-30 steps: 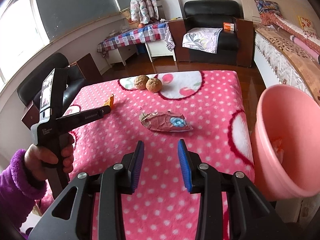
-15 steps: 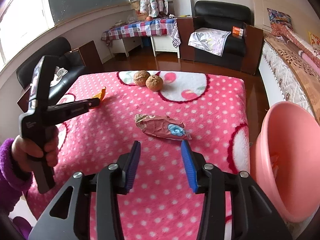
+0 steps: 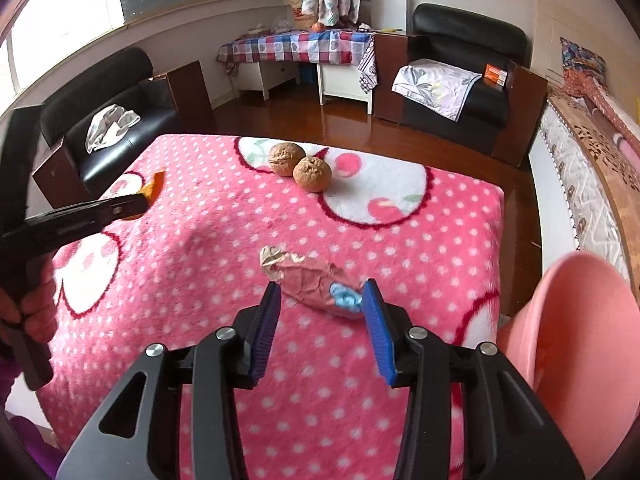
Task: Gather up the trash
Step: 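Lower the right tool onto the pink-and-silver candy wrapper and close it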
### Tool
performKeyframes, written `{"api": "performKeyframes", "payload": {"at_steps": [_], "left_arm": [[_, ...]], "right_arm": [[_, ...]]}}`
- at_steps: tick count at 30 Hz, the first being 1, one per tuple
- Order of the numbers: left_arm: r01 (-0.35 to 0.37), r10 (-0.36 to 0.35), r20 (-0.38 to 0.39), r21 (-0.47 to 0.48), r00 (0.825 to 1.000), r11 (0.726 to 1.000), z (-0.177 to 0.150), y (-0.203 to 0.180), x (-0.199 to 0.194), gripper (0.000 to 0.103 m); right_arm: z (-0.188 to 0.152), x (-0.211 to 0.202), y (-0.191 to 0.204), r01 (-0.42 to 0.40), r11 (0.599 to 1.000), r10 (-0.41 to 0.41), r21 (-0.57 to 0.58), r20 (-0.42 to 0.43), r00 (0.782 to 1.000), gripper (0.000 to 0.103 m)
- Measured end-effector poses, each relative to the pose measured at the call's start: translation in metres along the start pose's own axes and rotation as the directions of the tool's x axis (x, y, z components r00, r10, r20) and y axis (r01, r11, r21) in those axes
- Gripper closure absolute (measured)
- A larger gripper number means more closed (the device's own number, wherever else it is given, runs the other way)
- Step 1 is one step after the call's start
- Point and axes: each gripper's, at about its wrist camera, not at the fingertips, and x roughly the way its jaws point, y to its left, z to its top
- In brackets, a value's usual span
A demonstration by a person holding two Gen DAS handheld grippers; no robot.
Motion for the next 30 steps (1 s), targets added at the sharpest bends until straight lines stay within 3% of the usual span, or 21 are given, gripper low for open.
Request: {"api": "performKeyframes", "payload": {"at_steps": [8,19,30], "left_arm": [[0.033,-0.033,-0.003,-0.035,0.999,0.999,-0.009,0.004,-0.016,0.085],[0.041,-0.042,-0.022,-0.044,0.999,0.998,-0.017,0.002,-0.015,0.085],[0.048,-0.050,-0.037,-0.045,0.998,0.998,-0.026,-0.003,-0.019,0.085]], "right_arm": [[0.004,0.029,-0.013,0.001,1.000,0.000,0.017,-0.068,0.998,0.060],[-0.007,0.030,-0.021,-0.102,0.987,0.110,0.124,-0.066,0.992,0.060],[-0.022,0.014,0.003,-0.103,0.989,0.108,0.107,-0.050,0.993,0.091]]}}
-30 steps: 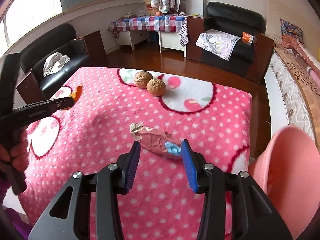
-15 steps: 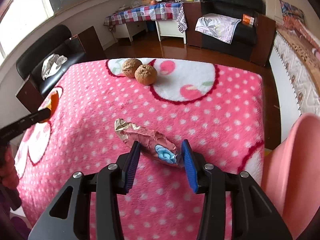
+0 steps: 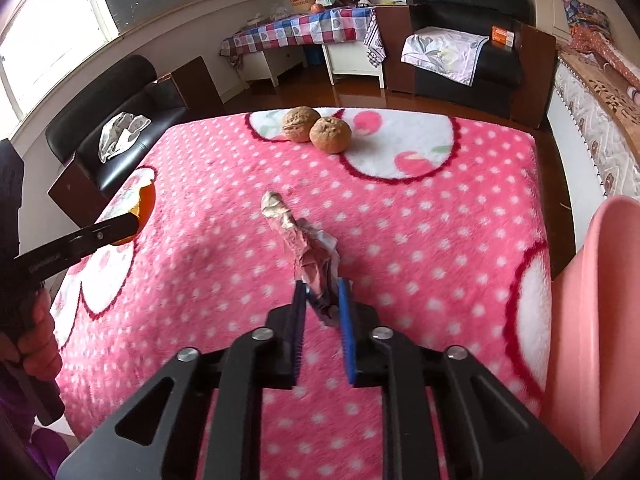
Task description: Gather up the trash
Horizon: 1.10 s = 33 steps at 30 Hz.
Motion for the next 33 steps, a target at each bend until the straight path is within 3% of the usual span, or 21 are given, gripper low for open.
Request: {"api": "performKeyframes", "payload": {"at_steps": [4,21,33], "left_arm": [[0.005,-0.005,0.003,0.004,1.000,1.000,-0.003,-0.002,-0.004,0.085],[0.034,-0.033,-0.004,0.035,0.999,0.999,-0.014,-0.023,-0.014,0.085],[0.048,-0.047,-0.014,0.079,0.999,0.996,-0.019,-0.057,-0.018,0.085]], "right_arm": [[-0.004,-0.008,0.002,-0.005,1.000,0.005,0.015,0.028,1.000,0.095],[-0.033,-0.049,0.014,-0.047,0.996,0.039,0.082,0.097,0.995,0.096],[-0.050,-0.080,-0.005,-0.062,0.988,0.039,0.139,0.159,0.987,0.096]]}}
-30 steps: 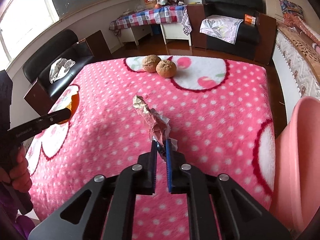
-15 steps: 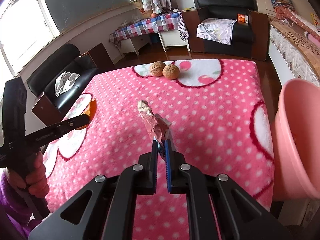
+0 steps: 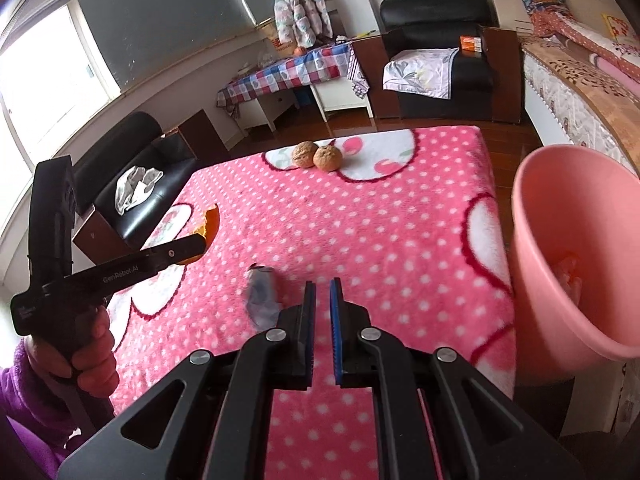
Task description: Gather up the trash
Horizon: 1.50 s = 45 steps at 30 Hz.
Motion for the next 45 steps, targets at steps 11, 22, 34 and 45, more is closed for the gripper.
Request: {"api": "performKeyframes", "payload": {"at_steps": [11,22,34,45], "left_arm": [[0.016,-0.016,0.001,0.051,1.000,0.999,0.001,-0.031,-0.004,0.085],[0.033,-0.034,0.002,0.077,0.999,0.997,0.002,-0.051,-0.005,0.085],[0.065,-0.068,0.022,0.116,0.997,0.991,0.007,-0.078,-0.011,0.085],[0.095,-0.100,0.022,0.171,0.995,0.981,0.009,-0.107,-0.012,0.085]], "right_arm": [[0.000,-0.027,-0.024,0.008,0.998,-0.013,0.058,0.071,0.997,0.096],[0.001,-0.047,-0.044,0.031,0.994,-0.044,0.105,0.124,0.991,0.096],[0.003,-0.069,-0.063,0.066,0.986,-0.092,0.153,0.174,0.980,0.096],[0.003,-0.088,-0.087,0.098,0.974,-0.142,0.205,0.215,0.966,0.096]]}}
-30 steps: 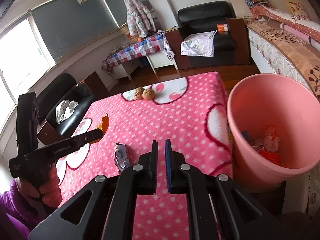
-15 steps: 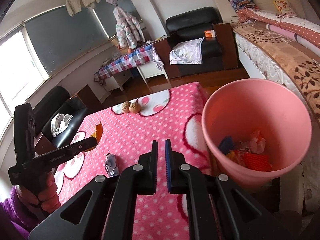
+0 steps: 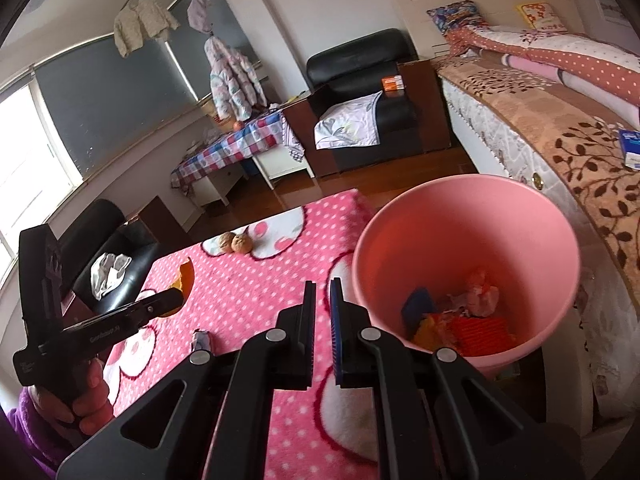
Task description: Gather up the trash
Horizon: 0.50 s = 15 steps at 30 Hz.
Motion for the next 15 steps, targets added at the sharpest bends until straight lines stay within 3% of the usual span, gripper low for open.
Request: {"api": "performKeyframes", "payload": {"at_steps": [15], "left_arm": [[0.070,-0.072,0.011,0.103,0.997,0.992,0.013,-0.058,0.013,0.085]], "right_arm": [[0.001,-0.014,-0.036,0.055,0.996,-0.058,0.076,0.038,0.998,0.096]]}}
